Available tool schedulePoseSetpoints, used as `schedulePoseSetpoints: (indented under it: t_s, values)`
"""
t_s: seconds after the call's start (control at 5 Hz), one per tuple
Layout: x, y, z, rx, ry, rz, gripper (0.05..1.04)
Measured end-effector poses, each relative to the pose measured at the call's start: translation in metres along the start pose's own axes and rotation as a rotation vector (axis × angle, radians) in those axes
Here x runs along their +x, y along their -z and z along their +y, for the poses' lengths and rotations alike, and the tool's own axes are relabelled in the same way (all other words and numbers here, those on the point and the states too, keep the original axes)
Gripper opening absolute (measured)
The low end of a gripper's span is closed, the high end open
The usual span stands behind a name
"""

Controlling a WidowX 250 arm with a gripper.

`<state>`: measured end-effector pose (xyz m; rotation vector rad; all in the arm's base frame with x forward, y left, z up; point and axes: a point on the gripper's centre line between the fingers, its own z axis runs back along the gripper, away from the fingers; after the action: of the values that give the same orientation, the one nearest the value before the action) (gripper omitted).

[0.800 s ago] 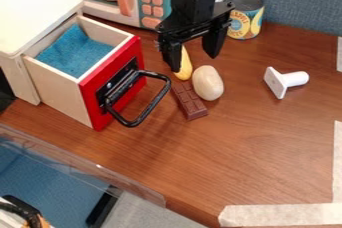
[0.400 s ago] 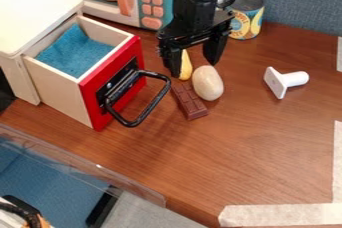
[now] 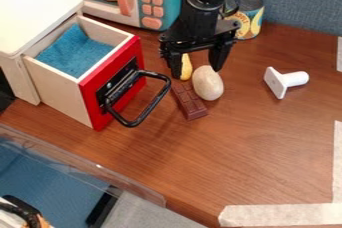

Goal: Put the potato in the drawer

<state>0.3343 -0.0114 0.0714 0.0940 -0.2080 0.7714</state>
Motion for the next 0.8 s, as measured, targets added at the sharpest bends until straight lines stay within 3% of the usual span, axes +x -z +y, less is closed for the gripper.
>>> schedulePoseSetpoints:
  t_s: [0.2,0.8]
  values:
    - [-0.0063,0.016,-0.0132,0.007,0.207,-0.042,1.0]
    - [-0.0058,0.0225,-0.0187,-0.044,0.235,-0.086,1.0]
